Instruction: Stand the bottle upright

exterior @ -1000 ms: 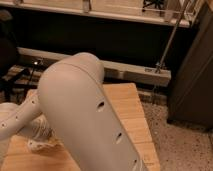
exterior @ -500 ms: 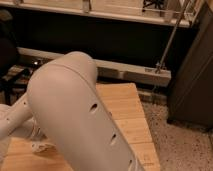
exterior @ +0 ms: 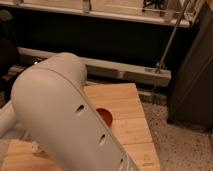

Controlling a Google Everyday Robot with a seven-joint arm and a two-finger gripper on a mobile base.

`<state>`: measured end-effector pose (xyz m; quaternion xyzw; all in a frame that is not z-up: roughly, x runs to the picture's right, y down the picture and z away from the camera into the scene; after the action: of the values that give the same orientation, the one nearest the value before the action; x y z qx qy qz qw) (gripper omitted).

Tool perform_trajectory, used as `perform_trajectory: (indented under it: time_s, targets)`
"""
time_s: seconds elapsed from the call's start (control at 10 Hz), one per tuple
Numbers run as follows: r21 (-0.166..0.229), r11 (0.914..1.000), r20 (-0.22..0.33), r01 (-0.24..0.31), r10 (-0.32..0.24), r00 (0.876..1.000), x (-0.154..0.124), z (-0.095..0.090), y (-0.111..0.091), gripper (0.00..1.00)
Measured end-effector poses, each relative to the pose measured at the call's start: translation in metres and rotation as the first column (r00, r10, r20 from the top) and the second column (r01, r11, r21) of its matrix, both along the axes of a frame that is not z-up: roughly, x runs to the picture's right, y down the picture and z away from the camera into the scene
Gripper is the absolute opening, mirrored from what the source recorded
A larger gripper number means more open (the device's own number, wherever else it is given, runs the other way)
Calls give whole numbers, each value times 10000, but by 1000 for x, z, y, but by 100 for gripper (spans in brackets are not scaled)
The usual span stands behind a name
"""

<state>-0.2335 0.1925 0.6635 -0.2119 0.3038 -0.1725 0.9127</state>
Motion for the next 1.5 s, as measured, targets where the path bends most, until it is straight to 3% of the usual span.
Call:
perform_trajectory:
  time_s: [1.0,1.2,1.5]
  targets:
    - [-317,9946,626,-989,1007,9929,-10,-20,-25,37]
    - [-430,9900,908,-1347,1381,9862,-14,-22,-28,37]
    - [-829,9766,1390,-1987,2087,9681,-20,-26,-28,37]
